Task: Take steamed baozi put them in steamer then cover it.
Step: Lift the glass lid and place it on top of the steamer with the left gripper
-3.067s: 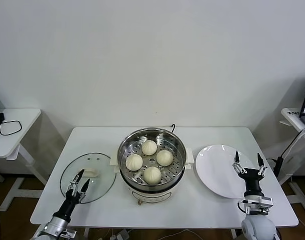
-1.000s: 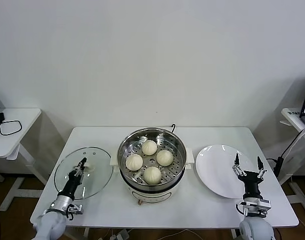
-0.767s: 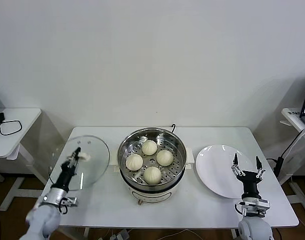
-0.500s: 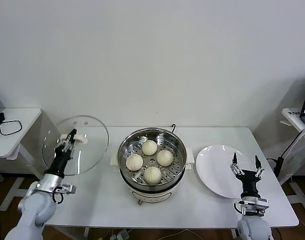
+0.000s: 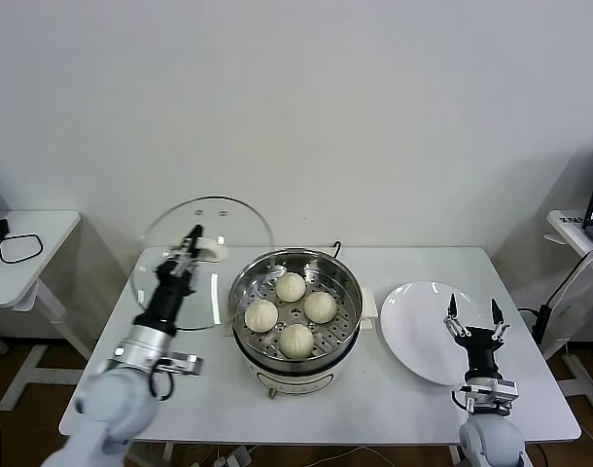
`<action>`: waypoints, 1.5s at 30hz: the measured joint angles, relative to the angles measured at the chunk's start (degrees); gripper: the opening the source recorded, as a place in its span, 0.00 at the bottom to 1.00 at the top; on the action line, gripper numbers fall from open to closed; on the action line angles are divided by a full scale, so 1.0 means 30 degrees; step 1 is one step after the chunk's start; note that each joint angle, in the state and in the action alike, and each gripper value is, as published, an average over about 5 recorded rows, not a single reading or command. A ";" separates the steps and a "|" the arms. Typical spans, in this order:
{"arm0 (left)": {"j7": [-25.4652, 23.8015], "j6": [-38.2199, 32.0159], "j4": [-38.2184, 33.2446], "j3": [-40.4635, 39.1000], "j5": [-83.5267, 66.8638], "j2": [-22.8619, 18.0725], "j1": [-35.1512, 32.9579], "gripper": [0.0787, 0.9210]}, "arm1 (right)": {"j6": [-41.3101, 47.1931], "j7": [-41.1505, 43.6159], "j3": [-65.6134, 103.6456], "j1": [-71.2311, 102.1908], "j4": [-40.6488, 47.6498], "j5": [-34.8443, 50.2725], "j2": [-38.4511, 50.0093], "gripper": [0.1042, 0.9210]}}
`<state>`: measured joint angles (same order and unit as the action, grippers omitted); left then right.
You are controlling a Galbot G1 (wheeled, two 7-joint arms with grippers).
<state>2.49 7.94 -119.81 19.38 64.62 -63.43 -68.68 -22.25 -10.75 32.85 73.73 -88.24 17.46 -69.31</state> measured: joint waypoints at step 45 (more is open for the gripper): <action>-0.5203 0.7104 0.4109 -0.8316 0.6995 -0.5852 0.3150 0.13 | 0.0722 -0.0254 -0.0317 -0.1141 0.1083 -0.1285 -0.0373 0.88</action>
<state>-13.12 29.25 -107.49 -5.56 85.61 -80.99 -59.23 -20.08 -11.52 31.90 70.31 -84.99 13.60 -70.43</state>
